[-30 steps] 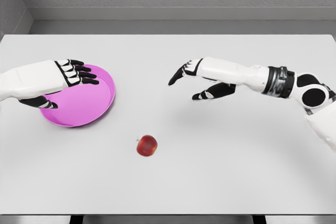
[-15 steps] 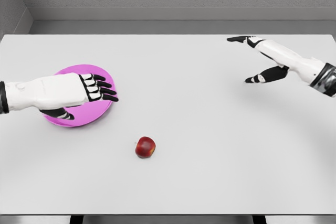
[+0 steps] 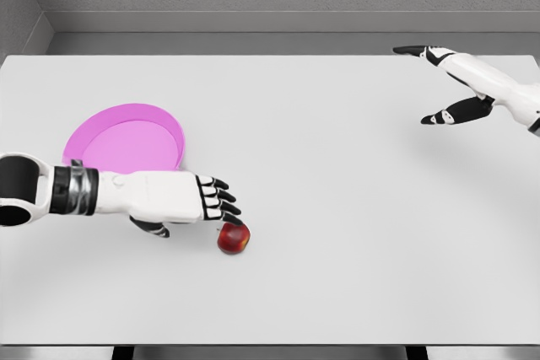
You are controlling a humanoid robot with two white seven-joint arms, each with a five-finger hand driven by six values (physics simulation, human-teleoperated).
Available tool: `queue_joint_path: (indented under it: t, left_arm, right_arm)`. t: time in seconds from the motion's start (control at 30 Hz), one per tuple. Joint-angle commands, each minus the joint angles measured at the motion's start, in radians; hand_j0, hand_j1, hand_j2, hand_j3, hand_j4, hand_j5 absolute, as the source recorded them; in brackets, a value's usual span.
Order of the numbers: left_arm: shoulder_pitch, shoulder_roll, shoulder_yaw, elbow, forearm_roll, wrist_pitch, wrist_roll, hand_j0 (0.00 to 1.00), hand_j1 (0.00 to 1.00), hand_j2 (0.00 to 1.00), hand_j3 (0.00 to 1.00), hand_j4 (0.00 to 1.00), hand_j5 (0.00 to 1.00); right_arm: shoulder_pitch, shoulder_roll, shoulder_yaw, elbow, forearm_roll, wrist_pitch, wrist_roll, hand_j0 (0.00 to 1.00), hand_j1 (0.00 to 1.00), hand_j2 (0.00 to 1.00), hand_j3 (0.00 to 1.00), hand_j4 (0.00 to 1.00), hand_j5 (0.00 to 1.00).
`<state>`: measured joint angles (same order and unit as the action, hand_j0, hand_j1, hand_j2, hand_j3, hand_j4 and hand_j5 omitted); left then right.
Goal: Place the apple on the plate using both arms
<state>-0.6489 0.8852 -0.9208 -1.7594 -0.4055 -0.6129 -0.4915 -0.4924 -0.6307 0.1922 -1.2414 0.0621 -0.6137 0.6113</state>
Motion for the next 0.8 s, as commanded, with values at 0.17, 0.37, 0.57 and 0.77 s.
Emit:
queue_joint_path:
  t: [0.17, 0.37, 0.57, 0.77]
  left_arm:
    - [-0.005, -0.074, -0.012, -0.002, -0.027, 0.002, -0.006, 1.00, 1.00, 1.00, 1.00, 1.00, 1.00]
    - [-0.005, -0.072, -0.033, -0.002, -0.029, 0.002, -0.009, 1.00, 1.00, 1.00, 1.00, 1.00, 1.00]
    - [-0.011, -0.075, -0.038, -0.003, -0.029, 0.002, -0.010, 0.91, 0.91, 0.91, 0.91, 0.91, 0.91]
    - [-0.012, -0.077, -0.055, -0.003, -0.044, 0.002, -0.012, 0.87, 0.87, 0.87, 0.87, 0.87, 0.87]
  right_arm:
    - [0.000, 0.002, 0.001, -0.003, -0.008, 0.003, 0.000, 1.00, 1.00, 1.00, 1.00, 1.00, 1.00]
    - [0.000, 0.003, 0.001, -0.004, -0.008, 0.003, 0.000, 1.00, 1.00, 1.00, 1.00, 1.00, 1.00]
    - [0.000, 0.000, 0.001, -0.004, -0.007, 0.003, 0.000, 1.00, 1.00, 1.00, 1.00, 1.00, 1.00]
    - [0.002, -0.001, 0.001, -0.003, -0.005, 0.003, 0.000, 1.00, 1.00, 1.00, 1.00, 1.00, 1.00]
